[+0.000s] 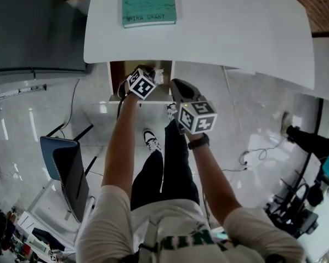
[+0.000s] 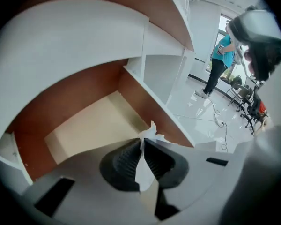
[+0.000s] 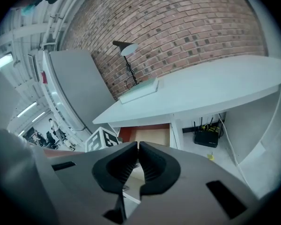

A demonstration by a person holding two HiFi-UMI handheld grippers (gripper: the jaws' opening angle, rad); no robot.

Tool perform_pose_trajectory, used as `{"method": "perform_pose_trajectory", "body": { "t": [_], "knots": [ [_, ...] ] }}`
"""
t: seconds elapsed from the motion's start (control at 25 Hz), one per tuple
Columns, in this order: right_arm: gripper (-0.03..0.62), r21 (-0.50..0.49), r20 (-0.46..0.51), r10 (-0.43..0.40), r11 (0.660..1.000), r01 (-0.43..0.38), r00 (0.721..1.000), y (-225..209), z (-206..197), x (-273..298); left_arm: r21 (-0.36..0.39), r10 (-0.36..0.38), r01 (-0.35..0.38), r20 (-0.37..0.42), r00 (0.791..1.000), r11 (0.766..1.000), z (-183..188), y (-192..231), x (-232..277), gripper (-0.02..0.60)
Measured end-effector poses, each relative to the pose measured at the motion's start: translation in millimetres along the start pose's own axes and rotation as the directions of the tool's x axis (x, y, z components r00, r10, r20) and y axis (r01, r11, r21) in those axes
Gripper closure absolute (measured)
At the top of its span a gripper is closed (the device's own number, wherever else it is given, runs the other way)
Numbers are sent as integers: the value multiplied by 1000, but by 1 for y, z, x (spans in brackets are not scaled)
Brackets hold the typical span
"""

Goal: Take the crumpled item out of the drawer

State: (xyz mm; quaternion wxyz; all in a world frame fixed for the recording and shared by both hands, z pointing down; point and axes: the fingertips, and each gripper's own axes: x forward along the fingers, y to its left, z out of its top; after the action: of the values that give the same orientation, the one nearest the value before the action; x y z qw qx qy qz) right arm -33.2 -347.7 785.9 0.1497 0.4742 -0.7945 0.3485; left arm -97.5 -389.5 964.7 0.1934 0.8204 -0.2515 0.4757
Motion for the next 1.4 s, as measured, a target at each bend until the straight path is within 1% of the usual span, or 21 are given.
{"method": "perform_pose_trajectory", "body": {
  "t": [0.16, 0.32, 0.44, 0.56, 0.68, 0.92, 1.04, 1.16, 1.28, 1.4],
  "knots": [
    [589, -19, 11, -8, 1000, 8, 1000, 14, 14, -24, -43, 25, -23, 36, 999, 999, 7, -10, -44, 561],
    [589, -31, 30, -18, 999, 19, 999, 28, 31, -49, -123, 71, -60, 86, 994, 991, 16, -24, -94, 561],
    [589, -33, 35, -32, 999, 33, 999, 40, 38, -70, -168, 104, -81, 129, 986, 982, 21, -33, -134, 561],
    [589, -37, 60, -25, 999, 27, 998, 53, 52, -89, -210, 143, -103, 184, 973, 972, 34, -39, -174, 561],
    [589, -62, 83, -14, 998, 20, 996, 66, 66, -103, -239, 184, -128, 232, 955, 962, 45, -46, -215, 561],
    [589, -113, 133, 1, 993, 14, 991, 86, 88, -127, -308, 248, -154, 293, 923, 939, 51, -55, -290, 561],
    [589, -130, 172, 14, 991, 8, 985, 100, 104, -138, -326, 292, -181, 334, 896, 928, 55, -55, -328, 561],
    [589, -156, 204, 29, 988, 4, 979, 112, 116, -147, -345, 340, -208, 387, 857, 915, 65, -57, -367, 562],
    [589, -180, 243, 48, 984, -4, 969, 129, 128, -160, -374, 385, -222, 446, 808, 900, 75, -59, -404, 563],
    [589, -225, 287, 50, 974, 16, 956, 143, 140, -174, -395, 422, -231, 512, 748, 889, 88, -65, -441, 561]
  ]
}}
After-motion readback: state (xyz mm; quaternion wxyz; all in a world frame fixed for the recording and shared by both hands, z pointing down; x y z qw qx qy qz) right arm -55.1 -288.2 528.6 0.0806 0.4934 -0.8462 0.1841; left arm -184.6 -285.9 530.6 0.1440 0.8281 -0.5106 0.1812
